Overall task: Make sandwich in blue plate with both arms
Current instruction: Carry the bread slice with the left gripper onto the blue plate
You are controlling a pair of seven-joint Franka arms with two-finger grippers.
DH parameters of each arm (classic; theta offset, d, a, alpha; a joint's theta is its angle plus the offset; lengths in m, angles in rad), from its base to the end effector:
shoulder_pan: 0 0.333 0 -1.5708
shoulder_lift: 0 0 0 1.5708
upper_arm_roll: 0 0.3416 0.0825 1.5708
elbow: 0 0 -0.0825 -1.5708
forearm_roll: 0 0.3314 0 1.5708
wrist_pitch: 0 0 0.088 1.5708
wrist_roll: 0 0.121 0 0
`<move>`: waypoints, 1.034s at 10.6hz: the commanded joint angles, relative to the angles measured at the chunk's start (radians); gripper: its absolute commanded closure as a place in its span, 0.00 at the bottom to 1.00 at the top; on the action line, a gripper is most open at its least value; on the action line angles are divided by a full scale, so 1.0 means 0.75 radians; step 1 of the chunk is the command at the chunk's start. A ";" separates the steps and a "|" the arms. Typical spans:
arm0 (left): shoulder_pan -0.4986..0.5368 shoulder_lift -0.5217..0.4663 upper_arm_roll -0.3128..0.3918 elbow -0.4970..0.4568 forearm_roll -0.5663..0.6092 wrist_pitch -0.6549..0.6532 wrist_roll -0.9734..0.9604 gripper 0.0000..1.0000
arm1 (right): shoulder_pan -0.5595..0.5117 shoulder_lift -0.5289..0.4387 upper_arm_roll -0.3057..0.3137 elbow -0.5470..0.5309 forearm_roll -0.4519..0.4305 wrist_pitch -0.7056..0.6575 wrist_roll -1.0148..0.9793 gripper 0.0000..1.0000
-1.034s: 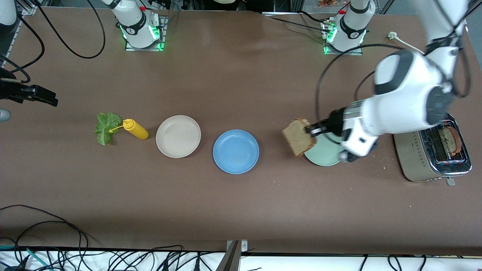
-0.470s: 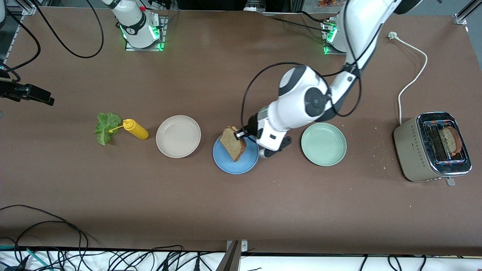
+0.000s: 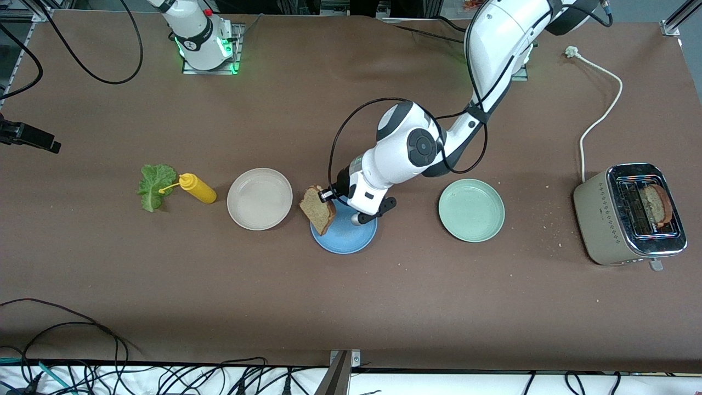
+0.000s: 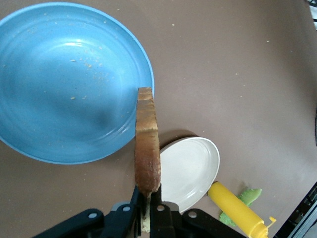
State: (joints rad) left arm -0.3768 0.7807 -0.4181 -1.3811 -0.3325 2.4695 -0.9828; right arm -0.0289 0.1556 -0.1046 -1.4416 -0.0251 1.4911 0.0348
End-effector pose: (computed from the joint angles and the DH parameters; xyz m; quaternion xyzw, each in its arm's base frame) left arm 0.5762 -0.4660 0.3465 0.9123 0.2728 -0.0900 0.2919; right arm 0.5378 -0.0704 0.6023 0.9949 -0.0841 -0.0535 0.0180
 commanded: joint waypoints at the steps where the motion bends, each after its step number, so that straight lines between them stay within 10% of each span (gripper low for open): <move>1: -0.019 0.055 0.030 0.044 -0.011 0.013 0.016 1.00 | 0.006 0.030 0.006 0.024 0.023 -0.023 0.013 0.00; 11: 0.003 0.055 0.054 0.058 0.100 -0.004 0.083 1.00 | 0.016 0.081 0.064 0.026 0.036 -0.006 -0.009 0.00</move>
State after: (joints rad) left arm -0.3705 0.8101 -0.3785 -1.3512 -0.2772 2.4745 -0.9451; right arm -0.0109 0.2078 -0.0590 -1.4416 -0.0087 1.4933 0.0375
